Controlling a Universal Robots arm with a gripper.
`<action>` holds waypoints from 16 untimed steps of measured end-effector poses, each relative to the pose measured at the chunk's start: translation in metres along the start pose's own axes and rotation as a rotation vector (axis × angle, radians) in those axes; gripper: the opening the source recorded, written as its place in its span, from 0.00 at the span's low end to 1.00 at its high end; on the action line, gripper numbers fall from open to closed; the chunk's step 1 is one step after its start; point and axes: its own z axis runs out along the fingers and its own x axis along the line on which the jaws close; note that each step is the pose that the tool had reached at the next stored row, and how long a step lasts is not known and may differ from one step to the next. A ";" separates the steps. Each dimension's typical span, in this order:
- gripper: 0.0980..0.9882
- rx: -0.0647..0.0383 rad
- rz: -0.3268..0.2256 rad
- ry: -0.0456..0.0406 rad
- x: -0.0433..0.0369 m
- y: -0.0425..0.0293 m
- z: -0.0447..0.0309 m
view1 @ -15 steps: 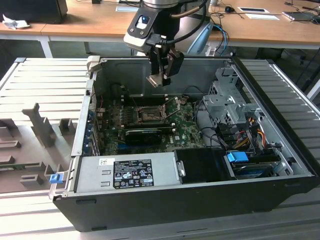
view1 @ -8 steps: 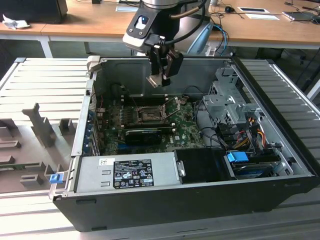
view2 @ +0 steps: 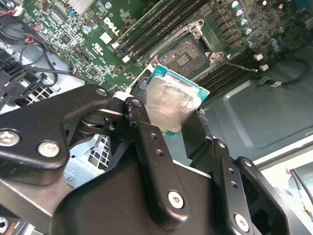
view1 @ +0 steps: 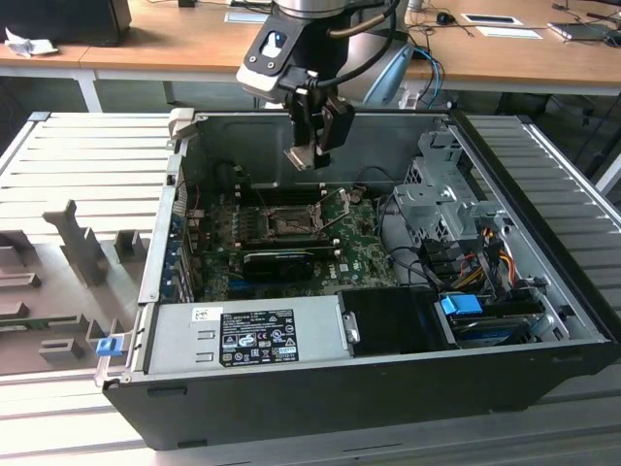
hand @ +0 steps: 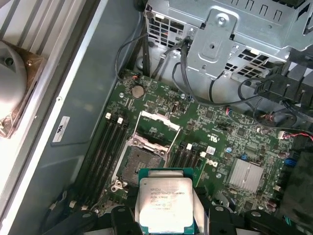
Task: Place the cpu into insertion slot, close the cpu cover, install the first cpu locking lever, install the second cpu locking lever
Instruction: 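Place the cpu into insertion slot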
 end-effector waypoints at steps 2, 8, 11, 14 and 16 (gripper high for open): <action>0.48 0.000 0.003 -0.0002 0.0000 0.0000 0.0002; 0.48 0.000 0.019 -0.0016 0.0000 -0.0001 0.0008; 0.48 -0.001 0.027 -0.0022 0.0000 -0.0001 0.0009; 0.48 -0.001 0.037 -0.0031 0.0000 -0.0001 0.0009; 0.48 -0.001 0.048 -0.0040 0.0000 -0.0001 0.0010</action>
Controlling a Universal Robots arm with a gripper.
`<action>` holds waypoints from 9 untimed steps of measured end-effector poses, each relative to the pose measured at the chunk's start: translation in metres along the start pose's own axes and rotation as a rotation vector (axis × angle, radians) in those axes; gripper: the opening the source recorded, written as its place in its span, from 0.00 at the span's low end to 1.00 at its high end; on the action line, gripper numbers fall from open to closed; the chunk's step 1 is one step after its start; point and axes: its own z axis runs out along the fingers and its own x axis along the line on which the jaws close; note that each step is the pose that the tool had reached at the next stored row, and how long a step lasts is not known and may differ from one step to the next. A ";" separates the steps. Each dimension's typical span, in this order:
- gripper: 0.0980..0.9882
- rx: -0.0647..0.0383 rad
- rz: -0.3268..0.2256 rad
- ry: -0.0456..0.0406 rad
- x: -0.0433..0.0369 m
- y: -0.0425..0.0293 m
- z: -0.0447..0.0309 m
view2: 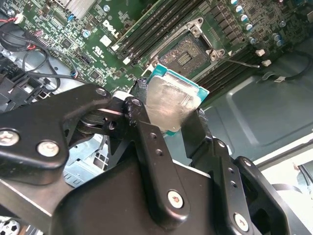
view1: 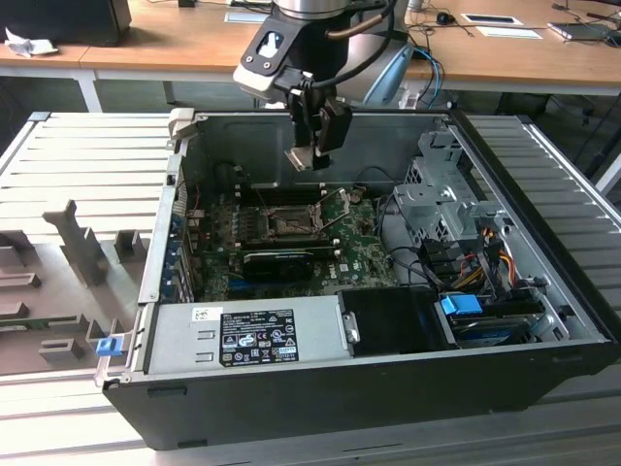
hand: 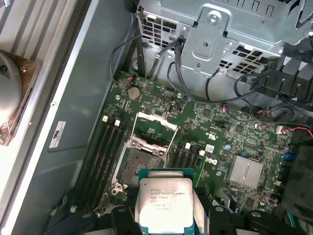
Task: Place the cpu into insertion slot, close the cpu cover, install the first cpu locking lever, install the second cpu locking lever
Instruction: 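Place the cpu into insertion slot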
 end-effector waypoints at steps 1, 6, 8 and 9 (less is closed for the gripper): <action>0.48 0.000 0.005 -0.0004 0.0000 0.0000 0.0000; 0.48 0.000 0.023 -0.0019 0.0000 0.0000 0.0002; 0.48 -0.001 0.034 -0.0028 0.0000 0.0000 0.0004; 0.48 -0.001 0.042 -0.0036 0.0000 0.0000 0.0006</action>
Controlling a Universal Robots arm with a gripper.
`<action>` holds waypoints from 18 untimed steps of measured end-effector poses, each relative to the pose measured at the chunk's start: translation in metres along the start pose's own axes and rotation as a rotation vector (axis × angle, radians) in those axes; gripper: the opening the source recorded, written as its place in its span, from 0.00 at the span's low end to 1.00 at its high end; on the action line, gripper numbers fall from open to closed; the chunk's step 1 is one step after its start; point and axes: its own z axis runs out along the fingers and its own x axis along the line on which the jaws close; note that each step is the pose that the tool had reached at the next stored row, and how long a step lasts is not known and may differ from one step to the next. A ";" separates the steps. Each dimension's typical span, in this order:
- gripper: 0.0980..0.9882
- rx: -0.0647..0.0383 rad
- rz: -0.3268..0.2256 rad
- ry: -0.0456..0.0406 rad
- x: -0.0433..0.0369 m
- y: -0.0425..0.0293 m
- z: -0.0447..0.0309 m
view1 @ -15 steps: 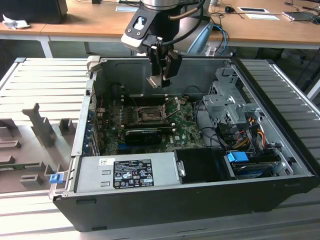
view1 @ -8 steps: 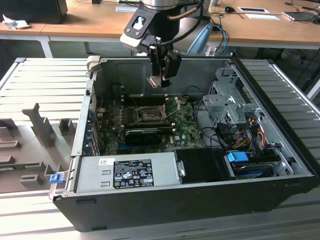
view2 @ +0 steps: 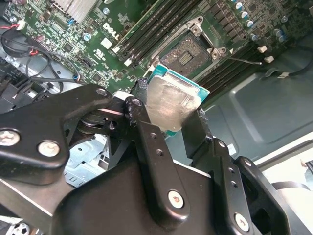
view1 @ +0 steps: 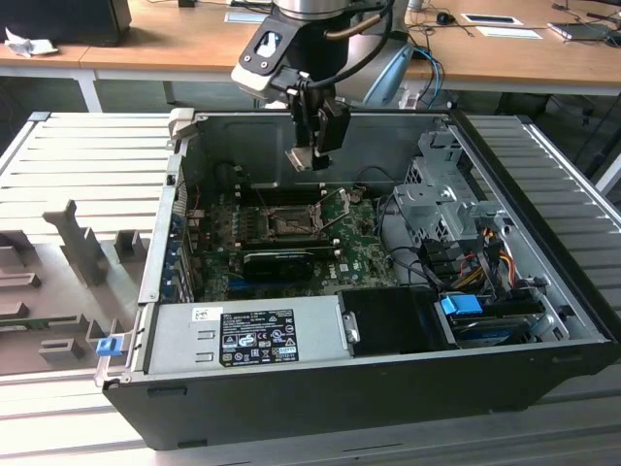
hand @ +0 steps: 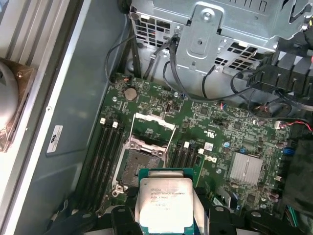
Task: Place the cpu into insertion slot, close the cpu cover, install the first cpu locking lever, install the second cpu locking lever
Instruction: 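Place the cpu into insertion slot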
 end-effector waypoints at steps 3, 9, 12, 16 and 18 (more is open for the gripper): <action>0.48 0.000 0.017 -0.0015 0.0000 0.0000 0.0009; 0.48 -0.002 0.102 -0.0087 -0.0001 -0.0005 0.0054; 0.48 -0.002 0.140 -0.0120 -0.0001 -0.0005 0.0064; 0.48 -0.002 0.141 -0.0121 -0.0001 -0.0008 0.0090; 0.48 -0.002 0.141 -0.0121 -0.0002 -0.0009 0.0102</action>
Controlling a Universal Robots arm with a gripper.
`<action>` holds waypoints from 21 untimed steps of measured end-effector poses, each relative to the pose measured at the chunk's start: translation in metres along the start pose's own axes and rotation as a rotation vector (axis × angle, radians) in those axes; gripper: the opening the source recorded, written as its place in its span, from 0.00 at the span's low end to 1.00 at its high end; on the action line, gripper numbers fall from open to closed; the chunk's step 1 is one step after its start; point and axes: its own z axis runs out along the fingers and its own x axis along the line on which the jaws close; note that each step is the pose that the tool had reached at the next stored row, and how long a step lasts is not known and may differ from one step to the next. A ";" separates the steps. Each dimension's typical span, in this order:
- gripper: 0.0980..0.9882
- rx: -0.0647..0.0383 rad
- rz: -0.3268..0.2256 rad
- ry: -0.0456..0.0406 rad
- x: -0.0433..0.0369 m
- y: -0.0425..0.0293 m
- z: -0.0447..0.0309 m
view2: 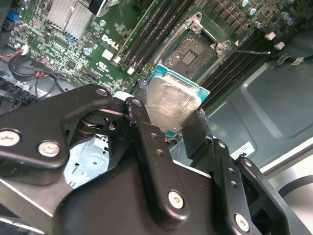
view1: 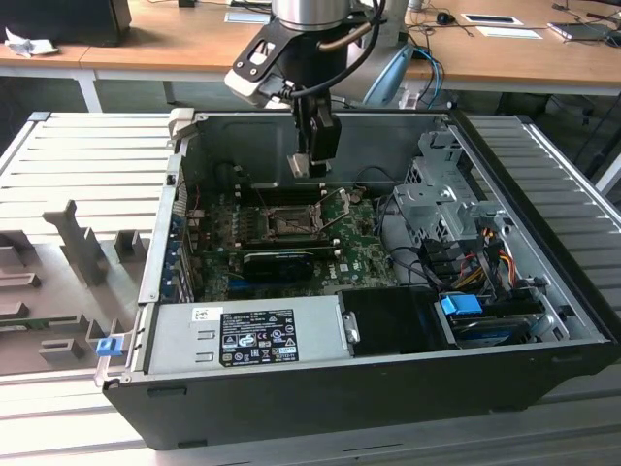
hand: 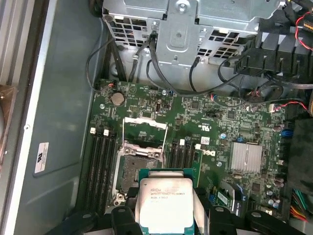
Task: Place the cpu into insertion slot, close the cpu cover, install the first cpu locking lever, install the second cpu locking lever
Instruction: 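Place the cpu into insertion slot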
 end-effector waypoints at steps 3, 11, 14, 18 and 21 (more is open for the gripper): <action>0.48 0.000 0.000 0.0001 -0.0001 -0.0003 0.0031; 0.48 0.000 0.000 0.0000 -0.0002 -0.0009 0.0102; 0.48 0.000 0.000 -0.0001 -0.0002 -0.0010 0.0117; 0.48 0.000 0.000 0.0000 -0.0002 -0.0012 0.0139; 0.48 0.000 0.000 0.0001 -0.0002 -0.0013 0.0153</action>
